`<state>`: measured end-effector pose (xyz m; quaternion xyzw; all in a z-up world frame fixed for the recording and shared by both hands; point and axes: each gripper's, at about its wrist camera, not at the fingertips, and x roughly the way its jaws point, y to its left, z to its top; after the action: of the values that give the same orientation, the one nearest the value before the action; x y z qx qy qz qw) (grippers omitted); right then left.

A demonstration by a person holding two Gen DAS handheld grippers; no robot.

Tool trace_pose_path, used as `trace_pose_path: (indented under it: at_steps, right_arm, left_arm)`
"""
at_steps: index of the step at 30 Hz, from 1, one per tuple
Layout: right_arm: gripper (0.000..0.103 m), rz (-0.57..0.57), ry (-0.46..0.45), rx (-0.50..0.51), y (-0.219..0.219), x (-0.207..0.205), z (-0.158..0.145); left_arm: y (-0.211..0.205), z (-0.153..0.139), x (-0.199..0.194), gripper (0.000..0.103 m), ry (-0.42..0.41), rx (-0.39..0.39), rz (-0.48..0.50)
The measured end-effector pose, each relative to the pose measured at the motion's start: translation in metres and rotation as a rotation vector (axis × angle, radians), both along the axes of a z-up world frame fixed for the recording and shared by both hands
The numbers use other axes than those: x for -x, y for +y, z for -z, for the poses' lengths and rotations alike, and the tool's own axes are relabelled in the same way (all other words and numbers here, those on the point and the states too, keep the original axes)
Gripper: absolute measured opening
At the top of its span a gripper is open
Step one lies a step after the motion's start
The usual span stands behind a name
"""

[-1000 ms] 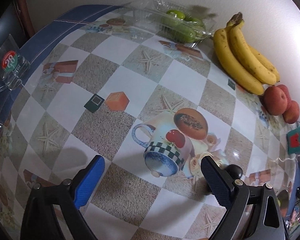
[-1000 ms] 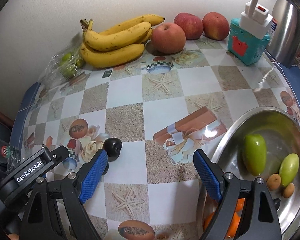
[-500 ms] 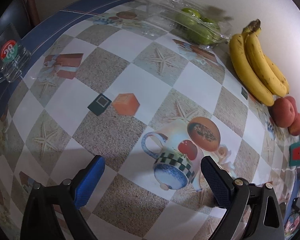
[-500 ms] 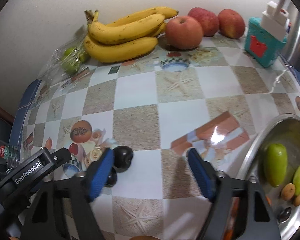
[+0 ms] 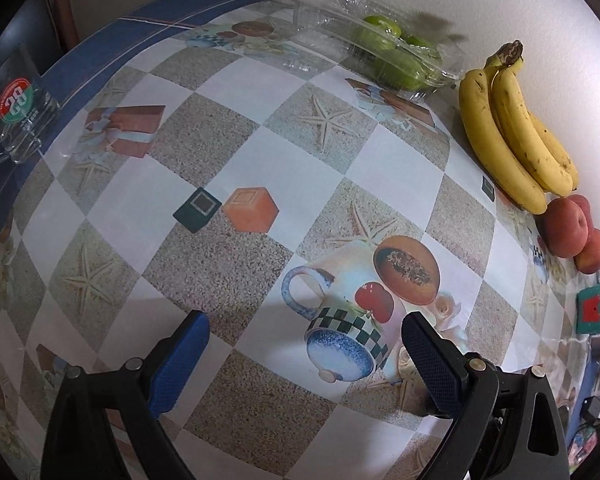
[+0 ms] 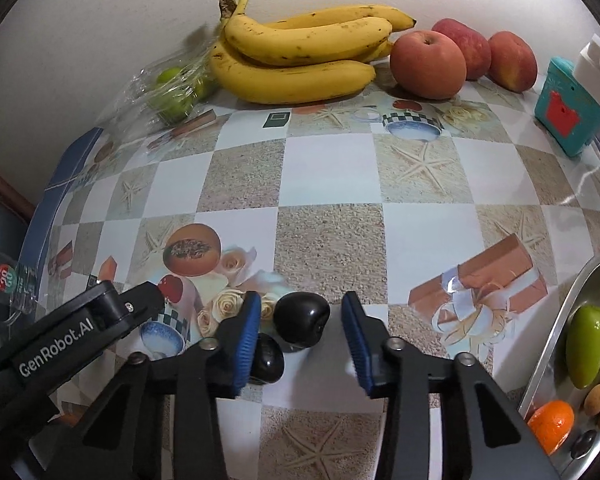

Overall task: Organize fruits
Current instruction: 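Close the right tool on one dark plum while the left tool grasps the other plum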

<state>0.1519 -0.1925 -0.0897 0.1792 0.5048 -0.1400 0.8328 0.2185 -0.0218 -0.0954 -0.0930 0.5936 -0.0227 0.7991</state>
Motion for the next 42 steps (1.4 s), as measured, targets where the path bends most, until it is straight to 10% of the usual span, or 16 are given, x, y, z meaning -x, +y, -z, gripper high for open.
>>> trace_pose_path:
  at_steps: [16, 42]
  right_arm:
    - [0.03, 0.046, -0.024, -0.026, -0.015, 0.019, -0.016]
    - [0.029, 0.192, -0.06, -0.104, -0.051, 0.077, -0.042]
  left_arm:
    - [-0.015, -0.012, 0.011, 0.096, 0.016, 0.072, 0.068]
    - [-0.078, -0.005, 0.039, 0.029, 0.079, 0.175, 0.31]
